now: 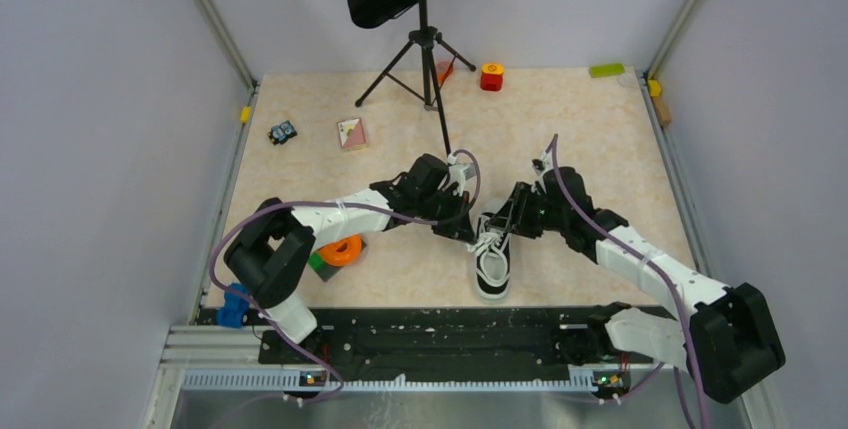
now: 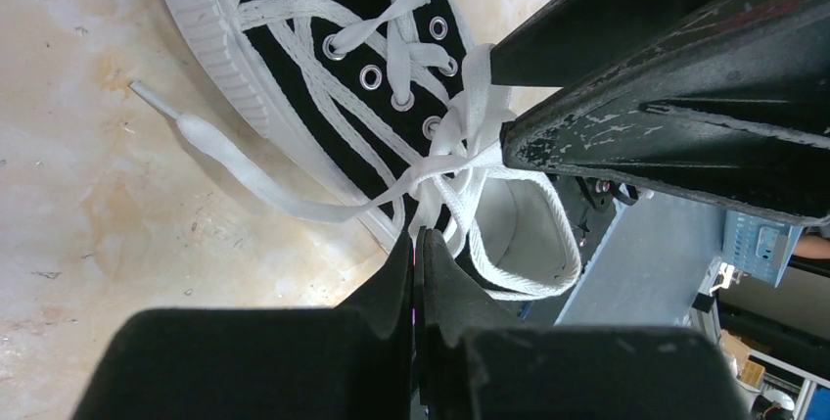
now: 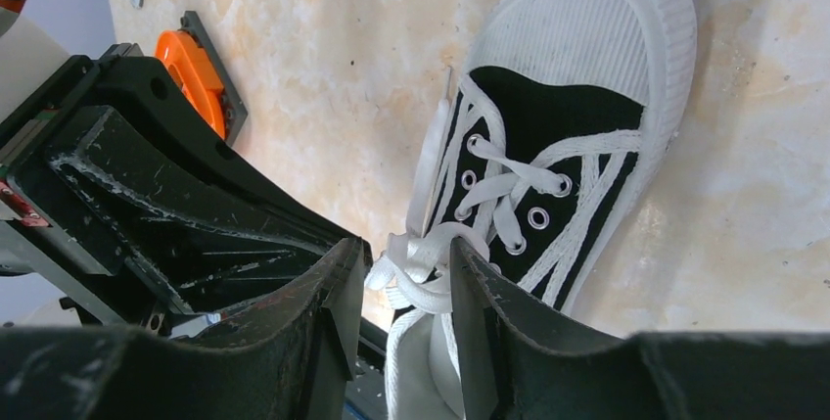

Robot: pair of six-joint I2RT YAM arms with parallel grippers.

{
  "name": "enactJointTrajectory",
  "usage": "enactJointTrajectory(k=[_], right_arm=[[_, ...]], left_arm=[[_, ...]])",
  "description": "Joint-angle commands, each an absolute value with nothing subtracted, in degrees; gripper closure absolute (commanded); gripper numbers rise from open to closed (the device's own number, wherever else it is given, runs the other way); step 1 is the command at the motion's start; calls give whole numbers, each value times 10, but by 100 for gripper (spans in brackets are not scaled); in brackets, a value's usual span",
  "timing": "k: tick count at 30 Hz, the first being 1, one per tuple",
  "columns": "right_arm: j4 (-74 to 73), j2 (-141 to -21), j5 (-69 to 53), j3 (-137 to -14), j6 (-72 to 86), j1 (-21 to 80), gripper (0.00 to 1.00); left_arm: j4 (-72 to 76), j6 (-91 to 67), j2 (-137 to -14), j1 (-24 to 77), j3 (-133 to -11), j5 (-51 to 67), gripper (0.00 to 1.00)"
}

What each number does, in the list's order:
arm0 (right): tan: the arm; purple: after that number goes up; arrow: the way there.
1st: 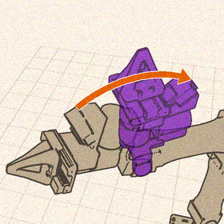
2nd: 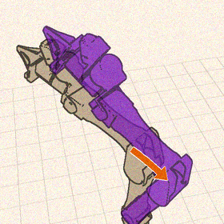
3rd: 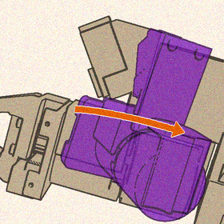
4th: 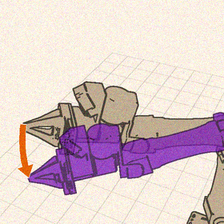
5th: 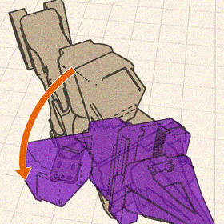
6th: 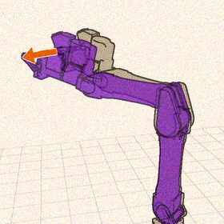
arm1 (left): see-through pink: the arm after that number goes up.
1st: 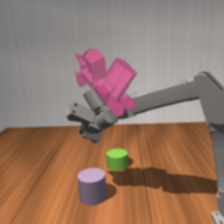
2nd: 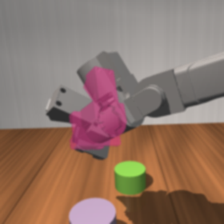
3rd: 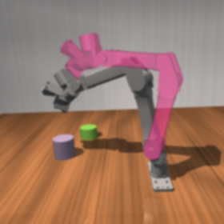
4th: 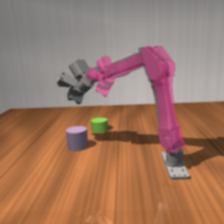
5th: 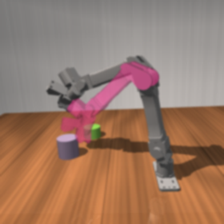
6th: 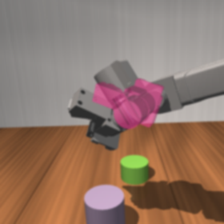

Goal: Tie the shoes
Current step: Tie the shoelace on the shoe.

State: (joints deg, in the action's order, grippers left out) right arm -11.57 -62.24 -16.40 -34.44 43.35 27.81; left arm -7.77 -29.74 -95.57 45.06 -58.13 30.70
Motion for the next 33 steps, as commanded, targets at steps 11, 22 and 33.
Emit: enactJointTrajectory(k=[11,22,33], right_arm=[[-83,-650,-167,-336,447,291,59],[-65,-668,-153,-319,477,292,63],[-49,-667,-141,-311,494,293,99]], left_arm=[[-63,-287,-955,452,-592,316,100],[-63,-284,-951,452,-592,316,100],[-69,-276,-945,456,-588,309,100]])
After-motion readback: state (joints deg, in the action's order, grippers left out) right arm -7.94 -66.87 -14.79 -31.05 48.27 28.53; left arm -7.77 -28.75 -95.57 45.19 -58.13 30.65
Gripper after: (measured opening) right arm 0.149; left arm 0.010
